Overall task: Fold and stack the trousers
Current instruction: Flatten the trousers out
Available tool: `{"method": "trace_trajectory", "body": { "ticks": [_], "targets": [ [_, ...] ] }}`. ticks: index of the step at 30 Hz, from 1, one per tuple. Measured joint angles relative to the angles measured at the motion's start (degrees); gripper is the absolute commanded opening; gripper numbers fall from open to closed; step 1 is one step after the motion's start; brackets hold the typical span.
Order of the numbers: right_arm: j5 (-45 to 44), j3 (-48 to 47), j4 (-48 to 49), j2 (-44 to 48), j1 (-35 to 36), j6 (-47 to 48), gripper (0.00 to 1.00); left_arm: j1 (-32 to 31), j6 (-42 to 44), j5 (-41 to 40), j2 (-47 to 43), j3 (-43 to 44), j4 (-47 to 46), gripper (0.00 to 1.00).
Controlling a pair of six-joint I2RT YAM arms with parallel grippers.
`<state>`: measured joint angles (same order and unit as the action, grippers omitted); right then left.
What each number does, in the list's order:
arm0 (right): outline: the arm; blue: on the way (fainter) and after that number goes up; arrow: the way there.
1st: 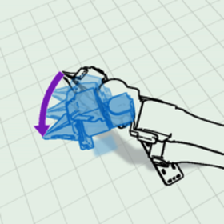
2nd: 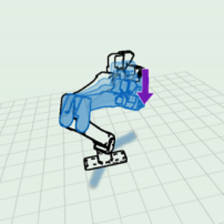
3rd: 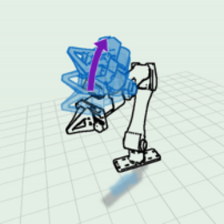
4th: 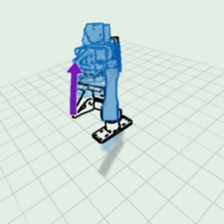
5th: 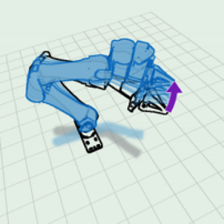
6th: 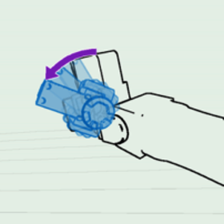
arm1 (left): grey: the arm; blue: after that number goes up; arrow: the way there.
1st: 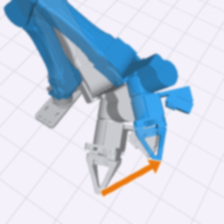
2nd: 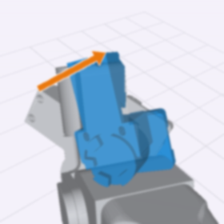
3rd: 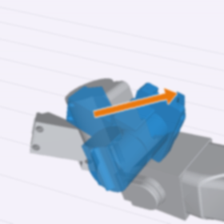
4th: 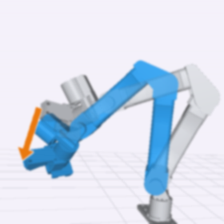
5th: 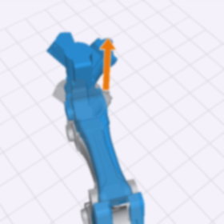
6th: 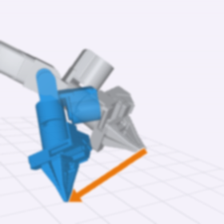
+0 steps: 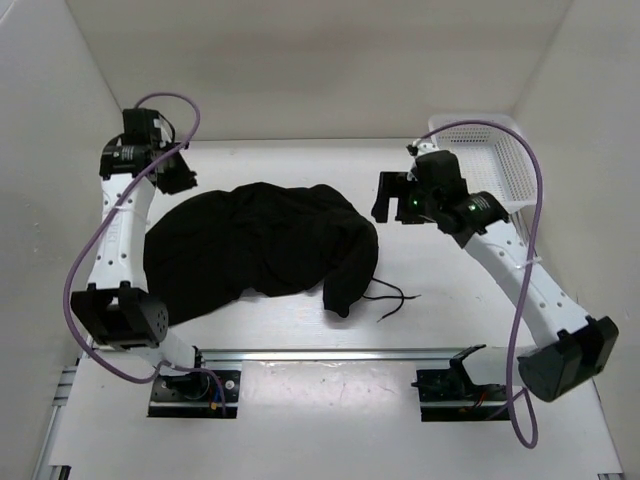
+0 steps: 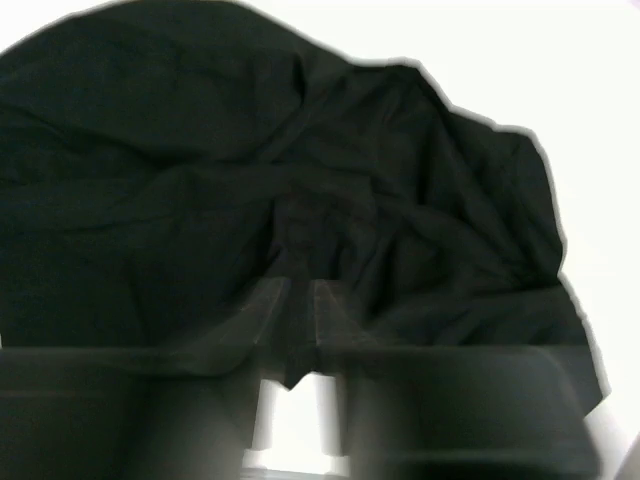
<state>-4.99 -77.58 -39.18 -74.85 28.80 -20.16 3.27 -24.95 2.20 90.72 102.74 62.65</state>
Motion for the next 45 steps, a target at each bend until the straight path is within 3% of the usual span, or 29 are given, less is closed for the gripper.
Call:
{"method": "trace_trajectory", "body": {
  "ticks": [3,4,11,13,15,16,17,18,19,20,21,28,35,38,42,43,44,45],
  "targets": [
    [2.0,4.7,1.5,2.6,1.6,-1.7,1.0,-1.4,-0.9,1.2,-4.9,-11.7,-4.0,0.94],
    [2.7,6.7,1.9,2.8,2.8,-2.3,1.0,-2.2,-1.2,1.9,-5.8,-15.1,-5.0,1.0],
    [4.8,15.6,3.2,-3.8,20.4,-11.0,1.0,-8.7,-6.6,3.3,-3.6,-34.9,-11.0,1.0],
    [4.6,15.6,5.1,-6.6,23.0,-12.5,0.96,-9.6,-7.9,3.2,-2.5,-37.6,-12.4,0.93],
    [3.7,15.2,6.6,-9.7,23.8,-13.4,0.78,-10.7,-9.2,2.9,-1.0,-38.7,-13.8,0.83],
    [3.1,14.9,7.3,-11.7,23.8,-13.9,0.7,-11.0,-9.7,2.8,0.0,-38.9,-14.4,0.63],
    [2.3,14.4,7.8,-13.9,23.7,-14.4,0.6,-11.2,-10.4,2.7,0.9,-39.0,-15.3,0.47],
    [1.6,13.9,8.1,-15.8,23.7,-14.5,0.32,-11.4,-11.0,2.5,1.9,-39.3,-16.3,0.33],
    [0.7,13.6,8.8,-18.1,23.7,-15.1,0.22,-11.6,-10.7,2.5,3.2,-39.4,-16.8,0.2],
    [0.1,13.5,9.2,-19.4,23.6,-15.5,0.02,-11.6,-11.5,2.3,4.3,-39.5,-17.1,0.1],
    [-0.5,13.5,9.2,-20.3,23.2,-15.8,0.0,-11.6,-11.6,2.3,5.6,-39.5,-17.5,0.1],
    [-5.2,13.8,7.3,-12.5,15.5,-13.2,0.0,-10.6,-12.0,2.8,11.3,-32.4,-16.7,0.1],
    [-10.4,7.0,5.4,-2.7,1.1,-4.8,0.0,-4.2,-10.4,2.3,11.1,-8.1,-12.8,0.1],
    [-11.5,3.7,5.6,-2.4,0.6,-2.3,0.0,-1.6,-9.3,1.3,7.8,-3.5,-11.9,0.1],
    [-11.9,7.9,4.7,1.9,2.6,-1.7,0.0,0.9,-8.4,-0.5,-0.3,-5.7,-9.7,0.1],
    [-12.0,10.1,4.2,3.6,3.2,-2.0,0.08,1.7,-8.3,-0.9,-2.3,-7.0,-9.3,0.1],
    [-12.0,12.9,3.5,5.6,3.8,-3.0,0.23,2.5,-8.3,-1.2,-4.7,-9.0,-8.7,0.13],
    [-12.0,15.3,2.2,7.5,4.4,-4.1,0.46,3.4,-8.3,-1.4,-6.5,-10.7,-8.2,0.22]
  ]
}}
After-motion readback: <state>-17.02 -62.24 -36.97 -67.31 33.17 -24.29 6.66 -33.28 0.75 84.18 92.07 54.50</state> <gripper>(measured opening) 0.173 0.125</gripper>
